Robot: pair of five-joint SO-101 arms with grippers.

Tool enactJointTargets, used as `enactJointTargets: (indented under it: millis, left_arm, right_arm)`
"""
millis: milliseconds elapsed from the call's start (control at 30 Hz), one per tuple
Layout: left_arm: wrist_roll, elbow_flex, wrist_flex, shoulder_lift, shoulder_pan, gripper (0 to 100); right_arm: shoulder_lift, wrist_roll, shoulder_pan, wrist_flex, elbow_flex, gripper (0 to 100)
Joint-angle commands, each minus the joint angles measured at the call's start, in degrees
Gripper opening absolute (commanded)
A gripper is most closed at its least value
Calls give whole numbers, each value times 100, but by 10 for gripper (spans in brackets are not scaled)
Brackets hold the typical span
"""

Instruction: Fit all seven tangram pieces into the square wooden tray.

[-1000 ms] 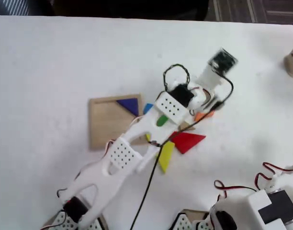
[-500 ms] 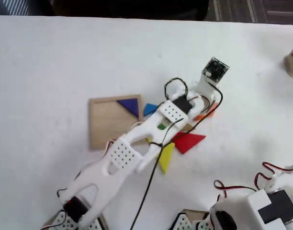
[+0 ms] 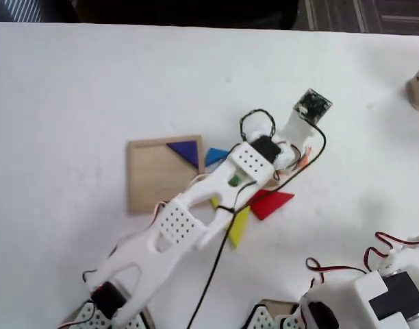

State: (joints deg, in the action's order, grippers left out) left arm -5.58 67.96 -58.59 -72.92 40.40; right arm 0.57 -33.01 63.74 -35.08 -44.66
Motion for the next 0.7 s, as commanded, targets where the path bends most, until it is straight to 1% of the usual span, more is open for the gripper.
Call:
enactJointTargets:
  millis: [0,67,200,300,367,433,567,633,667]
  left_arm:
    - [-44,352,-378,127,242,27]
    - [-26,352,-536,136,312,27]
    - [396,352,-730,180,391,27]
    - [545,360,-774,189,409,27]
    - [484,457,-677,189,409,27]
    - [343,818,-598,171,391,27]
    - [-273,1626,-721,136,365,32]
    - [-176,1864,-967,136,418,51]
    - [-26,1873,-1064,127,470,82]
  right_arm:
    - [-136,-70,-48,-163,-9,17]
    - [-136,-70,-40,-163,-9,17]
    - [-136,-70,-40,-163,-9,17]
    - [-136,-70,-40,-163,-9,17]
    - [-136,-70,-40,-163,-18,17]
    - [-136,-70,-40,-163,-18,17]
    - [-136,-70,-66,-163,-35,17]
    - [-136,-70,-84,-163,-35,17]
    - [-136,-70,-92,-163,-35,17]
